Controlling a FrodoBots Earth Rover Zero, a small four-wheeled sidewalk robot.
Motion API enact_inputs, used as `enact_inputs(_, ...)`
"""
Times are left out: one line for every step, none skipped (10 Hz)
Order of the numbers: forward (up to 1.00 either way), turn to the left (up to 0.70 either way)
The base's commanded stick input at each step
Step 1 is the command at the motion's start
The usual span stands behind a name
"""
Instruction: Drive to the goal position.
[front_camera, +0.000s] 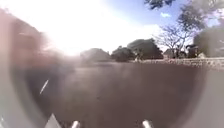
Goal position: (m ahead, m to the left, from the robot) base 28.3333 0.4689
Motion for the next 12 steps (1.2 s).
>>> enact_inputs(0.70,0.03)
enact_inputs(0.70,0.03)
enact_inputs(0.70,0.03)
enact_inputs(0.70,0.03)
enact_inputs(0.70,0.03)
enact_inputs(0.70,0.03)
enact_inputs(0.70,0.03)
enact_inputs(0.70,0.03)
enact_inputs(0.70,0.03)
enact_inputs(0.70,0.03)
enact_inputs(0.70,0.03)
enact_inputs(0.70,0.03)
